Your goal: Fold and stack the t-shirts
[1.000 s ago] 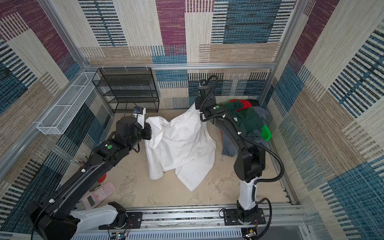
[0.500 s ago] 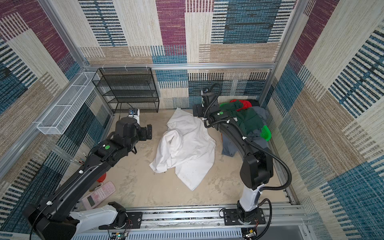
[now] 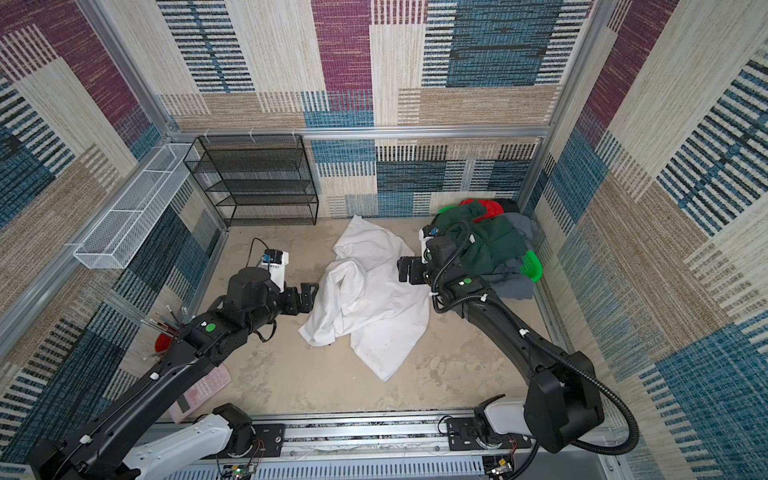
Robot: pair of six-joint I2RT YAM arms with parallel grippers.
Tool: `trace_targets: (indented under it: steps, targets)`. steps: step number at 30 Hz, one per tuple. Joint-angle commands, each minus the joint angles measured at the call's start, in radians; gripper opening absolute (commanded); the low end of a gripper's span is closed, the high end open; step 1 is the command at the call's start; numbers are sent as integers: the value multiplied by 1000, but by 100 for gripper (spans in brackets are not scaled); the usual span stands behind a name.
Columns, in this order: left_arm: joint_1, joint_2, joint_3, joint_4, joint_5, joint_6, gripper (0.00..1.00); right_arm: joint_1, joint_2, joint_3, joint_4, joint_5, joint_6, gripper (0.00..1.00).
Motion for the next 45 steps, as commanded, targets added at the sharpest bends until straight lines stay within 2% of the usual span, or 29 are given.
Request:
trace_targets:
  steps: [1, 9, 20, 28, 31, 34, 41, 45]
  targets:
    - [-35, 3, -76, 127, 135, -113, 96, -4, -13, -57, 14, -46, 59, 99]
    - [-81, 136, -98, 187, 160, -113, 95, -16, 71, -145, 63, -146, 91, 99]
    - [-83, 426, 63, 176, 146, -96, 96, -80, 197, -191, 134, -40, 105, 100]
    - [-55, 639, 165, 155, 91, -101, 99, -104, 277, -186, 193, -31, 94, 93]
    - [-21, 698, 195, 143, 111, -96, 94, -105, 304, -176, 202, -20, 91, 92]
    - [-5, 746, 233, 115, 86, -90, 92, -108, 318, -186, 235, -23, 94, 91]
    - [23, 822, 281, 118, 93, -103, 87, -111, 385, -149, 246, -45, 91, 80]
    - [37, 856, 312, 110, 109, -108, 80, -113, 405, -139, 249, -35, 86, 76]
